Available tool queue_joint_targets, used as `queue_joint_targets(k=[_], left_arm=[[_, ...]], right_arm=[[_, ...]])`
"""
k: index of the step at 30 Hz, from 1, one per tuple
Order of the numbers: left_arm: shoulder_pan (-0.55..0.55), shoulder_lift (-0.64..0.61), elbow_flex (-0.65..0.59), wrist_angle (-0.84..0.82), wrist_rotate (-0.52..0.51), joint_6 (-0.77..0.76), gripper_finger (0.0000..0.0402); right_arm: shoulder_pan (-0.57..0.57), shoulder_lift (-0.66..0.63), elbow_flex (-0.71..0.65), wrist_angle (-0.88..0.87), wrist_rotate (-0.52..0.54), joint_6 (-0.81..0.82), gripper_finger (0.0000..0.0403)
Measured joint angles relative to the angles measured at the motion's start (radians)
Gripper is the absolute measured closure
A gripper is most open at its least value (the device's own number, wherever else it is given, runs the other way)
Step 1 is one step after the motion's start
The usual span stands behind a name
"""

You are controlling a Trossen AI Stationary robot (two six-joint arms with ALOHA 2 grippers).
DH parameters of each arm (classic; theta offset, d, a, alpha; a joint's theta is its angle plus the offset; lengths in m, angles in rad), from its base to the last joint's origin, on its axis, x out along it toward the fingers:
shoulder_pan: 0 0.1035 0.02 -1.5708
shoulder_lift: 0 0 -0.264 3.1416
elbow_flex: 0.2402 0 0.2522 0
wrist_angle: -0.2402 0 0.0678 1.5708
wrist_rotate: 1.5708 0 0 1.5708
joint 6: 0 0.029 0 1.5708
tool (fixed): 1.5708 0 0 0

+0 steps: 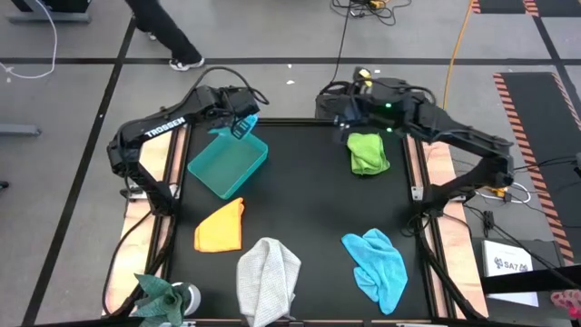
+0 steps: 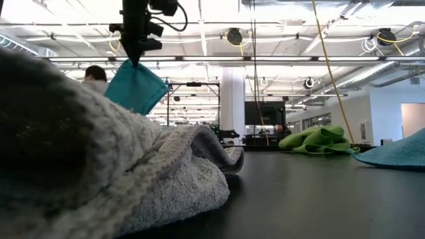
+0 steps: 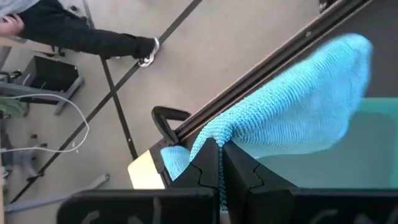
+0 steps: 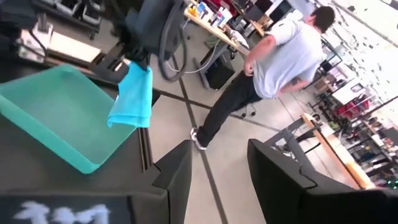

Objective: Fold microfiber towels
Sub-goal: Put the folded blue microfiber towel into the bin

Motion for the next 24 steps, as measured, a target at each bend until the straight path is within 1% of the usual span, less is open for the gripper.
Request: queue_joint_targets(k=[5, 9, 15, 20, 24], left_arm=[[0.012, 0.000, -0.084, 0.041, 0.027, -0.019, 0.0400], [-0.006, 0.000, -0.145, 0.118, 0.075, -0.024, 0.0400], [-0.067, 0.000, -0.264, 0.152, 0.136, -0.097, 0.0400], [-0.134, 0.001, -0.385, 0.155, 0.199, -0.195, 0.0400], [-0.186, 0.001, -0.468, 0.207, 0.257, -0.266, 0.0400]], right_arm=[[0.000, -0.048, 0.000, -0.086, 0.000, 0.053, 0.0257], [0.000, -0.059, 0.000, -0.124, 0.000, 0.073, 0.0257], [0.000, -0.058, 0.000, -0.132, 0.000, 0.074, 0.0257], [0.000, -0.058, 0.000, -0.132, 0.000, 0.073, 0.0257], [0.000, -0.058, 0.000, -0.132, 0.000, 0.073, 0.0257]])
